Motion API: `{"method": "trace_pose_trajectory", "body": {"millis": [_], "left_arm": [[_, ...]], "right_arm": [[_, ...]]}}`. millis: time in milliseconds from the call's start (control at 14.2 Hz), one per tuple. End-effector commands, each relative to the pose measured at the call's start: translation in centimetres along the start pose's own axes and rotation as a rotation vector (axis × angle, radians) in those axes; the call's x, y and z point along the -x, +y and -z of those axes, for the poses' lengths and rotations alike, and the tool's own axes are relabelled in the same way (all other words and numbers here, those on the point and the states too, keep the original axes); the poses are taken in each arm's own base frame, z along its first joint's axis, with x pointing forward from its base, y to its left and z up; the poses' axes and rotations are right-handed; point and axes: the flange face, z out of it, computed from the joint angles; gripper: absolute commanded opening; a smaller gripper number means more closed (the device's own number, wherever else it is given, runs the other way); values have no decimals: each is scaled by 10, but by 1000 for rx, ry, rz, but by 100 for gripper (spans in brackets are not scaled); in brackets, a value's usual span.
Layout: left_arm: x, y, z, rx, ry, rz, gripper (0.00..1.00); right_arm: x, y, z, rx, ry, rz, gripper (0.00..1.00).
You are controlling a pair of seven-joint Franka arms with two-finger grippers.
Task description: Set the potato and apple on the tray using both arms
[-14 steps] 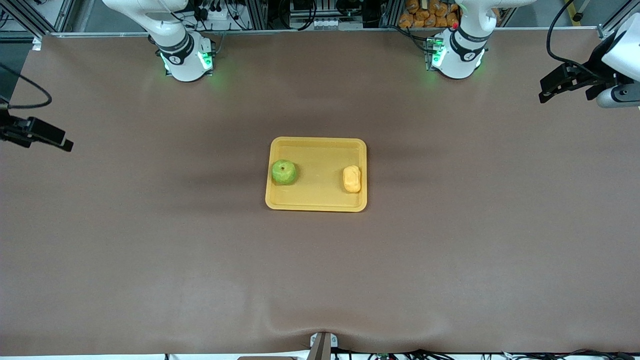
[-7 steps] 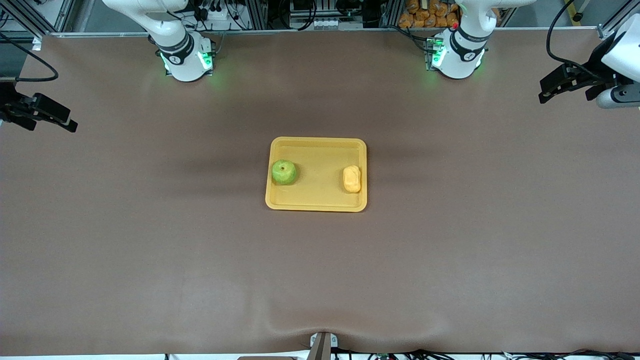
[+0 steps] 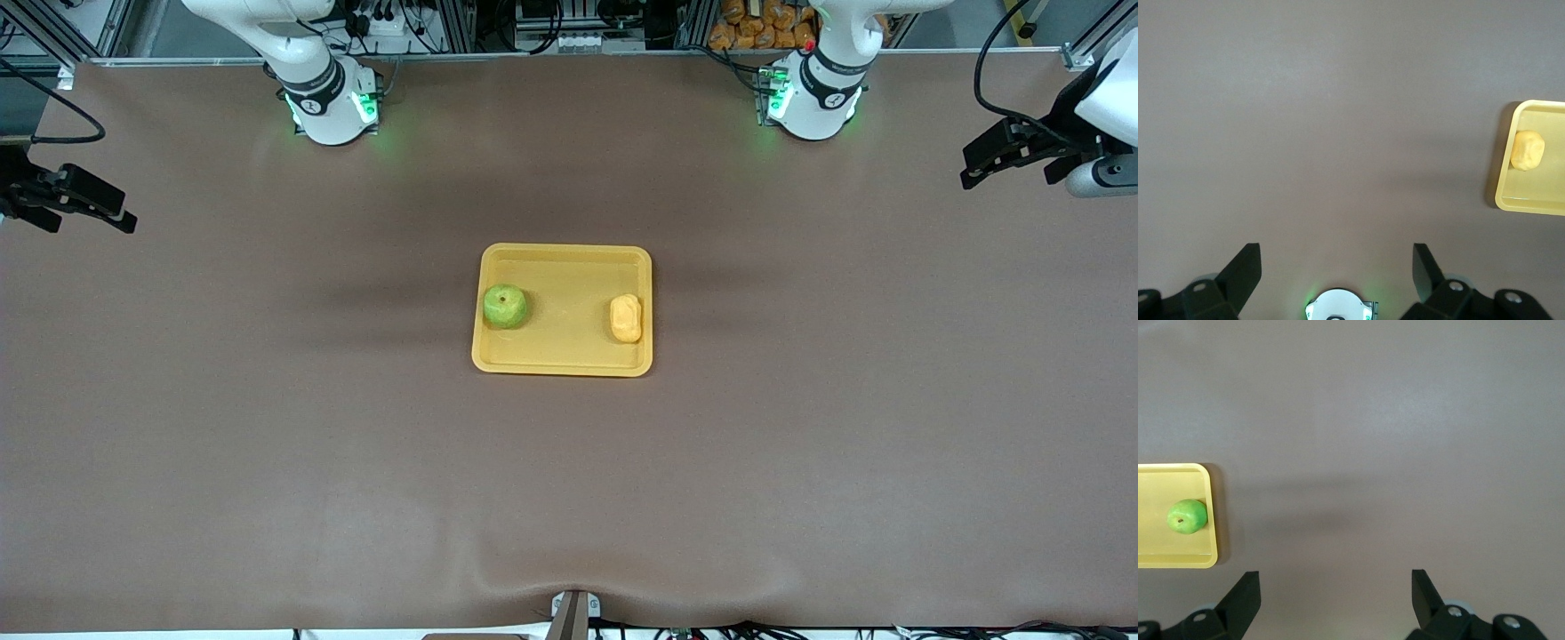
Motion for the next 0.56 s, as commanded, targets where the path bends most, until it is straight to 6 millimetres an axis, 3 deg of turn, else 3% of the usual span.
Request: {"method": "trace_pose_trajectory", "body": {"millis": [0,492], "left_arm": [[-3,1,5,11,6,17,100],[-3,1,5,11,5,16,100]], "right_arm": [[9,-3,4,70,3,42,100],[9,-6,2,98,-4,60,100]]}}
